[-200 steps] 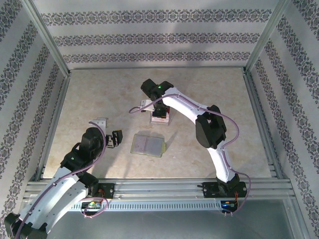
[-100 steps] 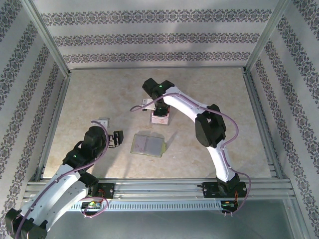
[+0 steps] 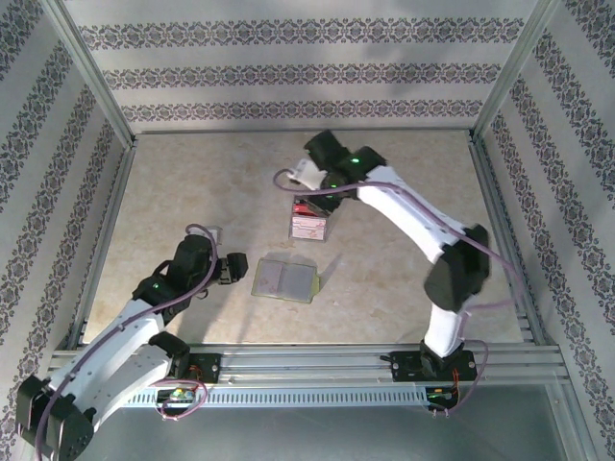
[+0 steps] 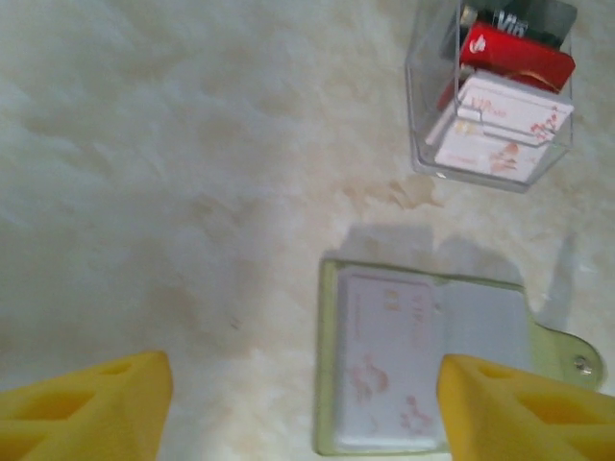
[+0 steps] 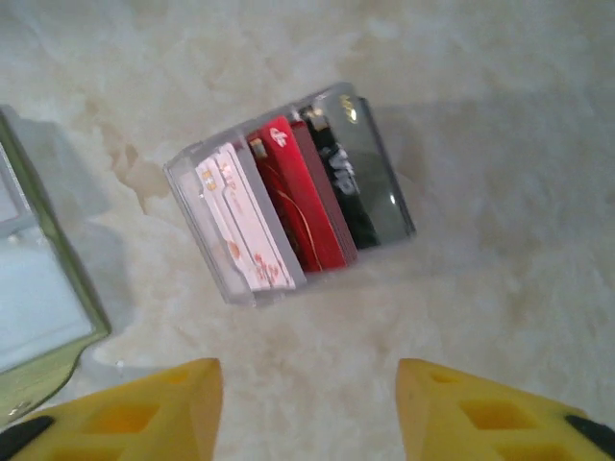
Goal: Take the credit cards out of the card holder
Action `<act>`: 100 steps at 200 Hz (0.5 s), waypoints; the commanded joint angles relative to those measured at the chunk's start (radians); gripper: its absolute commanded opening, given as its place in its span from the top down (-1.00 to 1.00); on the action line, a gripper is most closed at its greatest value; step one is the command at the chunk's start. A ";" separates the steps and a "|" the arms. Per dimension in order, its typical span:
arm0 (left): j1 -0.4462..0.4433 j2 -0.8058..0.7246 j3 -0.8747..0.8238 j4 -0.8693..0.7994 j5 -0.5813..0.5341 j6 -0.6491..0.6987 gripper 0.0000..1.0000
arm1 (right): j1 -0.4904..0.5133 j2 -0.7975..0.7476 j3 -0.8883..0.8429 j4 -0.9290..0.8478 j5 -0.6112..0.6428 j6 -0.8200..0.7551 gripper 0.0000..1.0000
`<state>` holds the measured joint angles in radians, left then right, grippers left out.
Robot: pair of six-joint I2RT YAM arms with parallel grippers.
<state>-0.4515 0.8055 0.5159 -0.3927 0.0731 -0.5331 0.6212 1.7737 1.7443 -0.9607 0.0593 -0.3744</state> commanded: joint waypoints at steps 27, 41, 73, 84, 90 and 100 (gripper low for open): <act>-0.009 0.181 0.013 0.108 0.305 -0.141 -0.09 | -0.123 -0.347 -0.424 0.258 -0.192 0.432 -0.38; -0.014 0.235 0.019 0.143 0.329 -0.147 -0.01 | -0.166 -0.436 -0.551 0.332 -0.226 0.520 -0.45; -0.032 0.332 0.033 0.195 0.350 -0.153 0.10 | -0.247 -0.586 -0.777 0.445 -0.273 0.632 -0.53; -0.035 0.356 0.039 0.200 0.350 -0.147 0.12 | -0.268 -0.616 -0.819 0.448 -0.277 0.646 -0.53; -0.036 0.368 0.042 0.202 0.350 -0.143 0.13 | -0.280 -0.629 -0.838 0.447 -0.278 0.652 -0.54; -0.039 0.387 0.046 0.203 0.346 -0.138 0.15 | -0.293 -0.648 -0.864 0.446 -0.280 0.657 -0.54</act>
<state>-0.4755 1.1606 0.5278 -0.2470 0.3923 -0.6640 0.3565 1.1816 0.9344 -0.5911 -0.1745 0.1913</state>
